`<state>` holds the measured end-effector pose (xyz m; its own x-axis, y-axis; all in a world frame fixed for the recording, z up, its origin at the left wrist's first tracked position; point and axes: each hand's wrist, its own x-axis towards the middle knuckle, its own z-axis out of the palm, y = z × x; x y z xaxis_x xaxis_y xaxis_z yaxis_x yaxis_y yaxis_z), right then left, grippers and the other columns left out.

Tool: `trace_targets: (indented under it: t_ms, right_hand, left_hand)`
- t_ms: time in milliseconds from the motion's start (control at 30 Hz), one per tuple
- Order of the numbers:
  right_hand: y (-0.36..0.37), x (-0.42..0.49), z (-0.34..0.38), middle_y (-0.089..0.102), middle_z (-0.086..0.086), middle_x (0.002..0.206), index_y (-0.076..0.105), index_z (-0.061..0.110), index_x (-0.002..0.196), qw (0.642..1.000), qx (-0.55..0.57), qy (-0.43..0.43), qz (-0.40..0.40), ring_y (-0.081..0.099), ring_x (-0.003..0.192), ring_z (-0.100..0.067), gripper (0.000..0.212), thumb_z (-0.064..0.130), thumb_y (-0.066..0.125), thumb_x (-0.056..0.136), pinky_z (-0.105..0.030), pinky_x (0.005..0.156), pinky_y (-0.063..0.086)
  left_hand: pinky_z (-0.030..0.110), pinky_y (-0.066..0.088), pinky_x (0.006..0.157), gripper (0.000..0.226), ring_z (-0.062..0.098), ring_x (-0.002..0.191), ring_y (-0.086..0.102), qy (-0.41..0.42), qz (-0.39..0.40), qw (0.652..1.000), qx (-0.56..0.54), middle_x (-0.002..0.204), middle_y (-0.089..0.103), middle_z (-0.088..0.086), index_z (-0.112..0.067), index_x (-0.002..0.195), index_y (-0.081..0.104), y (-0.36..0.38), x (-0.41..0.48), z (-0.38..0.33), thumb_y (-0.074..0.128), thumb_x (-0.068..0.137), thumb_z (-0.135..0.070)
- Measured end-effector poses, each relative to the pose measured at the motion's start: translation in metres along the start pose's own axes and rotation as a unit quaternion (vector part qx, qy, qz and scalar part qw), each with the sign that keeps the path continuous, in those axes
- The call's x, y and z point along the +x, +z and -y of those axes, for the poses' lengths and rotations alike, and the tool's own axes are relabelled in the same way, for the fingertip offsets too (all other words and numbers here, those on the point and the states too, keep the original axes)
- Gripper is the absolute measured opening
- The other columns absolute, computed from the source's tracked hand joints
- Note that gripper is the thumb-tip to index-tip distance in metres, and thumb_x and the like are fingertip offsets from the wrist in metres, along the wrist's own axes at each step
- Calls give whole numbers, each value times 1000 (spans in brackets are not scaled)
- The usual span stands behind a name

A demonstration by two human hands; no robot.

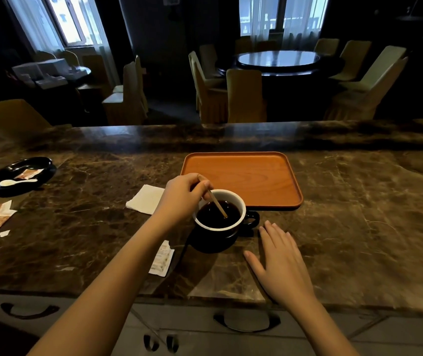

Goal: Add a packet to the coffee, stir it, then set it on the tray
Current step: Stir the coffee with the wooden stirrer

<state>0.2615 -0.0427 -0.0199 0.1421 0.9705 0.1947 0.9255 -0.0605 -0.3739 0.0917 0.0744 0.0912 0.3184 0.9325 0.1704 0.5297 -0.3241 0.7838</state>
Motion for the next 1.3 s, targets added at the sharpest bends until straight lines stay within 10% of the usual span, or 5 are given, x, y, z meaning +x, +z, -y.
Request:
trace_targets:
  t_ms: [1300]
  right_hand:
    - [3,2,-3,20,-1,156,25,17,144,1000,-9,-1,-8,11,143,-13,68,57,35,90,-31,115,0]
  left_hand:
    - [13,40,56,13,2,66,61,13,-46,995,91,69,61,-15,-22,82,62,-16,9,22,51,89,-24]
